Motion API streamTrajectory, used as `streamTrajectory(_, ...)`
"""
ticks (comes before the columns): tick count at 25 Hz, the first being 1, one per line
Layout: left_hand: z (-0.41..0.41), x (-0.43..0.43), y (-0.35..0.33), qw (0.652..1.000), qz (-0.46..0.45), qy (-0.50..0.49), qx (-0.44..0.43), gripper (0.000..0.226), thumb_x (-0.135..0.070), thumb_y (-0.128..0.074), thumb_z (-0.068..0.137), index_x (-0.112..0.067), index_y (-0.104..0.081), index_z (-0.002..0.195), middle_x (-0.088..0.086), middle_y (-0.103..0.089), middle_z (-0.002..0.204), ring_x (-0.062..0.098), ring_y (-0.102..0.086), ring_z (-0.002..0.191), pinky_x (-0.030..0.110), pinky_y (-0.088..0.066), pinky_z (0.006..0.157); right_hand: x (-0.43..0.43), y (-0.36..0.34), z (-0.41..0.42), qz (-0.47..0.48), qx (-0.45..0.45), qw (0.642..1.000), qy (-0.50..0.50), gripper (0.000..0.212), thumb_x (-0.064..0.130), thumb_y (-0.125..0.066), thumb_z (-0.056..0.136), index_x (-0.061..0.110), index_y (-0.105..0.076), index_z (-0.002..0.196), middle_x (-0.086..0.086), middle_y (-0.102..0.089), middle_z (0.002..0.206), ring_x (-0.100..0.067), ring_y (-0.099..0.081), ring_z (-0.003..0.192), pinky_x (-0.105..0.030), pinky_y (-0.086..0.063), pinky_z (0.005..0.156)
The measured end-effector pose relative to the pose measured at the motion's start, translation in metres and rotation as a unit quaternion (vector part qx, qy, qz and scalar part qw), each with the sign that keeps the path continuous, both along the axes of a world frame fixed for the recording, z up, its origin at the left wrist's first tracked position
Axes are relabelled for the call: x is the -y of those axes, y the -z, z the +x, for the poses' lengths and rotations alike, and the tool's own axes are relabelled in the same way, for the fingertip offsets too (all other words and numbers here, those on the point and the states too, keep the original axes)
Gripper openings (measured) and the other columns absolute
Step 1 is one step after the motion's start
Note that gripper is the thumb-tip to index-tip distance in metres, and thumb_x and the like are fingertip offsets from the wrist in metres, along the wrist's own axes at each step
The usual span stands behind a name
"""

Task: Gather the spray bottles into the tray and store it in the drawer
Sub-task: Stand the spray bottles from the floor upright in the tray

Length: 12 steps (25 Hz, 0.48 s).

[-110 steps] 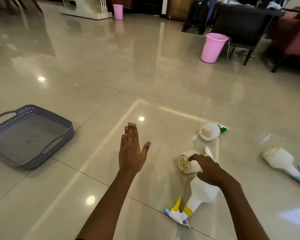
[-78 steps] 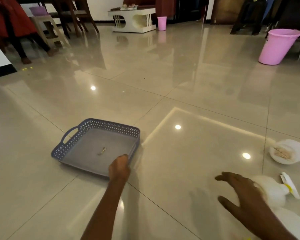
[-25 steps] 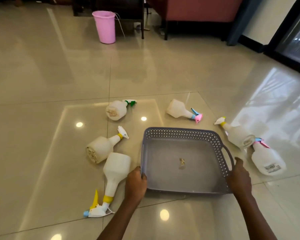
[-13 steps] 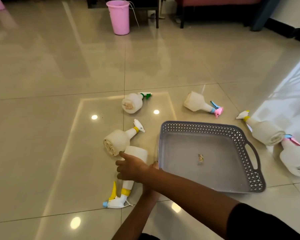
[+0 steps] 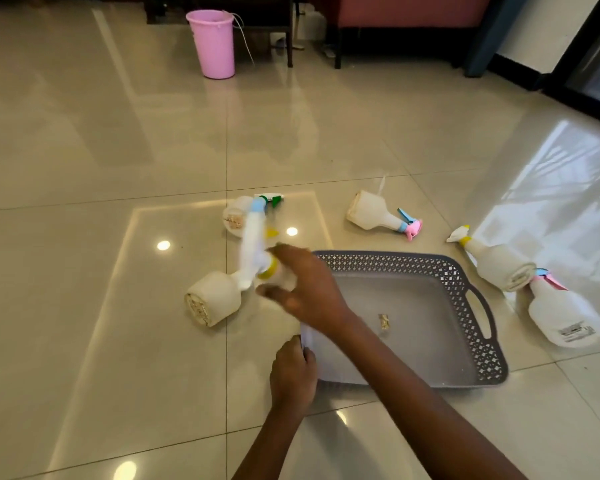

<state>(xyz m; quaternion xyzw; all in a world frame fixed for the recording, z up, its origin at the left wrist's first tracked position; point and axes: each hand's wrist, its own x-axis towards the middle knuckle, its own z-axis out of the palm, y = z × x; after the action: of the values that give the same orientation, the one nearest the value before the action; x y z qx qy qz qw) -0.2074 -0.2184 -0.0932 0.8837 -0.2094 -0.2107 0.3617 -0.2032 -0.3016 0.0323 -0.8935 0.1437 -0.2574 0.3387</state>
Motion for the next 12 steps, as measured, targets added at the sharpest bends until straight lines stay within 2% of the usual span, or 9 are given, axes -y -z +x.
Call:
streamTrajectory(2,0.000,0.004,-0.002,1.000,-0.005,0.006,-0.021,0.016,-0.020,-0.050,0.092,-0.011,-0.061,0.098,0.005,-0.068,0.094,0.018,-0.066,0.081,0.024,-0.053,0.067,0.042,0.001,-0.022,0.078,0.029,0.987,0.135,0.047,0.027,-0.078,0.071,0.012,-0.060,0.113,0.000,-0.069,0.102,-0.015,-0.061,0.093,-0.024,-0.043,0.080)
streamTrajectory(4,0.004,0.008,-0.004,0.999,-0.020,0.007,-0.040,0.017,-0.019,-0.052,0.091,-0.008,-0.062,0.100,0.008,-0.069,0.096,0.019,-0.065,0.079,0.025,-0.054,0.069,0.072,0.018,-0.039,0.129,-0.008,0.974,0.187,0.049,0.030,-0.077,0.073,0.012,-0.059,0.115,-0.003,-0.068,0.108,-0.018,-0.061,0.101,-0.024,-0.042,0.080)
streamTrajectory(7,0.010,0.013,-0.005,0.997,-0.047,0.013,-0.064,0.017,-0.014,-0.053,0.090,-0.003,-0.063,0.099,0.013,-0.069,0.097,0.027,-0.066,0.086,0.028,-0.053,0.072,0.089,0.050,-0.042,0.153,-0.076,0.965,0.200,0.048,0.028,-0.076,0.075,0.010,-0.058,0.115,-0.008,-0.066,0.115,-0.023,-0.059,0.107,-0.024,-0.038,0.080)
streamTrajectory(12,0.018,0.020,-0.008,0.997,-0.026,0.024,-0.064,0.019,-0.015,-0.054,0.090,0.000,-0.064,0.096,0.016,-0.070,0.095,0.028,-0.065,0.085,0.030,-0.051,0.072,0.100,0.070,-0.033,0.157,-0.097,0.967,0.174,0.049,0.025,-0.075,0.076,0.008,-0.057,0.118,-0.010,-0.064,0.118,-0.022,-0.057,0.110,-0.020,-0.035,0.079)
